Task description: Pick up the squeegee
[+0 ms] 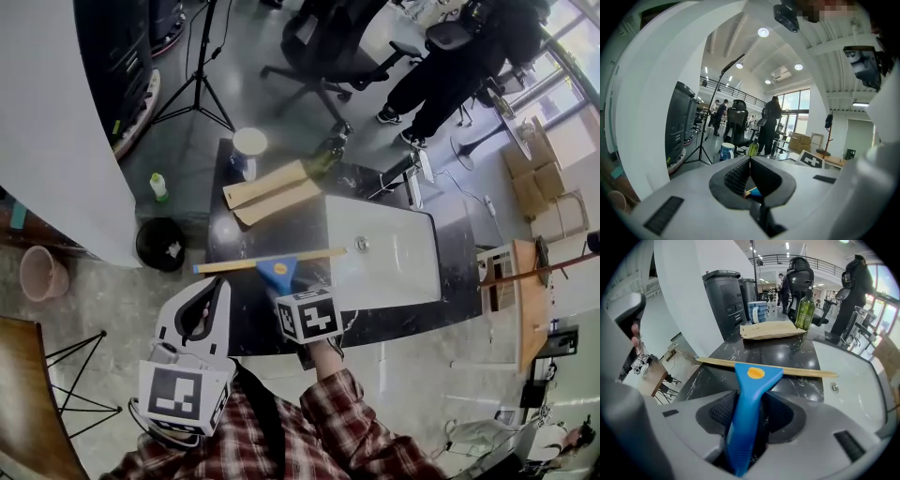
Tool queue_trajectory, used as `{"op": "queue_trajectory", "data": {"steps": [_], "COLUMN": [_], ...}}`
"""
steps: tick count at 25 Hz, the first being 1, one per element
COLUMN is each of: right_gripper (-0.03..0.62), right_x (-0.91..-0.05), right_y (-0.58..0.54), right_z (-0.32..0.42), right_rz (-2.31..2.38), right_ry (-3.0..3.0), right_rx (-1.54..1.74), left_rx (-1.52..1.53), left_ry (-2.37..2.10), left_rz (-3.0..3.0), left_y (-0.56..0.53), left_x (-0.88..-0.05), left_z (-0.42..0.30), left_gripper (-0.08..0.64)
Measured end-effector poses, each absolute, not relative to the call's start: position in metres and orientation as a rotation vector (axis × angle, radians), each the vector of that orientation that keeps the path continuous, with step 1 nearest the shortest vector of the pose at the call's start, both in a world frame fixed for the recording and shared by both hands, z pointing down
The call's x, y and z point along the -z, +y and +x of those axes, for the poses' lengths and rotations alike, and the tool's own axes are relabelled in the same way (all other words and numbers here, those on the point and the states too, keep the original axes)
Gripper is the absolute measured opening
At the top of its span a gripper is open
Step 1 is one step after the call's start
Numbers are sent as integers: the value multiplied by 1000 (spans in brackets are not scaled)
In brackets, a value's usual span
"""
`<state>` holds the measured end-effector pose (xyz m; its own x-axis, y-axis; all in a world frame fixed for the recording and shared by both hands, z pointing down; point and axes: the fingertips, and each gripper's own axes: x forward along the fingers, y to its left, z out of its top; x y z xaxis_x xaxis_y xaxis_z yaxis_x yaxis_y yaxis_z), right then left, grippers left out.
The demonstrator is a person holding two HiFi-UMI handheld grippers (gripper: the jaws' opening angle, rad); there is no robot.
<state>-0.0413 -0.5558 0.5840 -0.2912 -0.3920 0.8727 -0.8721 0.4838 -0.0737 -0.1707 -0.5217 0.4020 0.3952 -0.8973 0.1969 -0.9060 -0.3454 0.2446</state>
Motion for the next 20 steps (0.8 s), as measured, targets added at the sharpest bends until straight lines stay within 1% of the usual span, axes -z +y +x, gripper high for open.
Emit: {"op": "queue_trajectory", "data": {"steps": [3,4,15,20], "right_gripper": [149,143,137,135], "right_x": [-584,-584,-583,-564], "right_y": [-559,-559,-558,-562], "right_z": [-36,-36,-35,-36], "right_rz": [1088,1093,1082,1139], "right_ry": [-1890,-1896,-1930,-2006], "right_rx": [-729,-731,-691,-685], "left_rx": [-37,-37,-49,-55], "left_ry": [-1575,-1577,-1591,-1612], "left_rz": [2350,2351,2357,2362], "left_y": [-521,-520,-512,-510], "left_x": [-400,-399,-395,-389], "left_z": [-170,-170,-169,-175], "left_gripper": [11,12,12,11]}}
